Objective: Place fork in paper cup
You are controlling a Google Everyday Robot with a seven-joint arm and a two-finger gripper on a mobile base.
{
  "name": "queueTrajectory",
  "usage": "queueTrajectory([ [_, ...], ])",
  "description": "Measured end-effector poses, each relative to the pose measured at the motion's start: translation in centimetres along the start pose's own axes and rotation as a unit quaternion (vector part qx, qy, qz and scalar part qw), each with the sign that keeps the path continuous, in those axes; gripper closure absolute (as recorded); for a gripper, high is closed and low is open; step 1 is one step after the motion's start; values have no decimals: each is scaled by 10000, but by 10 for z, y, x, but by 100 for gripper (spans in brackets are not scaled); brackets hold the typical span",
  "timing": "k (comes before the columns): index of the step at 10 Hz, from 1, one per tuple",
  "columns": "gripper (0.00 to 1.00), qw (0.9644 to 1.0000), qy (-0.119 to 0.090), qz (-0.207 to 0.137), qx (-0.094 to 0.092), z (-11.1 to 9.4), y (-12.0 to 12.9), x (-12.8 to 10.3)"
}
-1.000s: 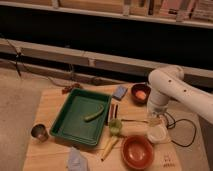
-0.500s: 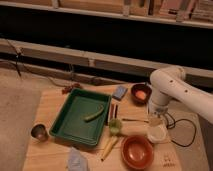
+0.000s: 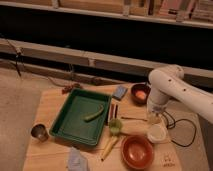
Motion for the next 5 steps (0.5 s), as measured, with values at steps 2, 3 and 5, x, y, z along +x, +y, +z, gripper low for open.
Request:
queueTrajectory([
  [2, 73, 10000, 3, 33, -13, 2, 1, 2],
  [3, 72, 10000, -5, 35, 4, 1, 1, 1],
  [5, 69, 10000, -16, 62, 16, 1, -1, -1],
])
